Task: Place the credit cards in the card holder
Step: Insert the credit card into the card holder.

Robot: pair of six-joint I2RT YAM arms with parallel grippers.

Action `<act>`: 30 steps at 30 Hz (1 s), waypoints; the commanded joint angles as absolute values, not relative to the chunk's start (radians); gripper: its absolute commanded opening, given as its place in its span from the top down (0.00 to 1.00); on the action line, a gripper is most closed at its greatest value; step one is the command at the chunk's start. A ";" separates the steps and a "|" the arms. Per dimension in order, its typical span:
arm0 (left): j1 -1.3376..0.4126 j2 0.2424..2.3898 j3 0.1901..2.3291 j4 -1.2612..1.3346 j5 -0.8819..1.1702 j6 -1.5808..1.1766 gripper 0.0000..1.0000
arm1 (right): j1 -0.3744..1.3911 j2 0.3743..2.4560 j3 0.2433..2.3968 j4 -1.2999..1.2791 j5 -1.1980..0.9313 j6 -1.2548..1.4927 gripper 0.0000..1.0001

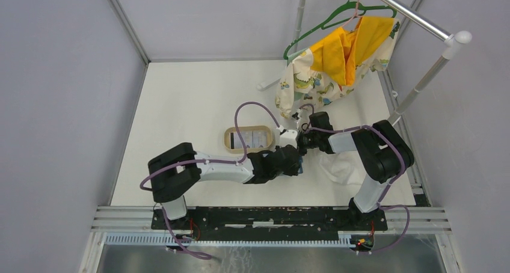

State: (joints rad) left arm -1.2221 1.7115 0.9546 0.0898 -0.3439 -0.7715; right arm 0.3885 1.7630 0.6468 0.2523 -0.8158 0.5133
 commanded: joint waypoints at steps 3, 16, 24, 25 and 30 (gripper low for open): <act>-1.243 1.824 1.106 -0.050 -0.455 -0.829 0.78 | 0.403 1.804 0.646 0.194 -0.741 0.465 0.72; -1.247 1.935 1.254 -0.247 -0.581 -0.859 0.79 | 0.402 1.807 0.647 0.192 -0.740 0.460 0.72; -1.246 1.969 1.304 -0.332 -0.653 -0.890 0.56 | 0.403 1.807 0.649 0.188 -0.739 0.458 0.69; -1.246 1.967 1.302 -0.336 -0.659 -0.896 0.54 | 0.402 1.809 0.649 0.187 -0.739 0.457 0.68; -1.240 1.963 1.295 -0.349 -0.670 -0.915 0.48 | 0.402 1.810 0.652 0.182 -0.739 0.455 0.65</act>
State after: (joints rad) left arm -1.2514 1.9610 1.2671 -0.3187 -0.5858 -0.8593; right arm 0.3882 1.7683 0.6548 0.2474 -0.8349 0.5072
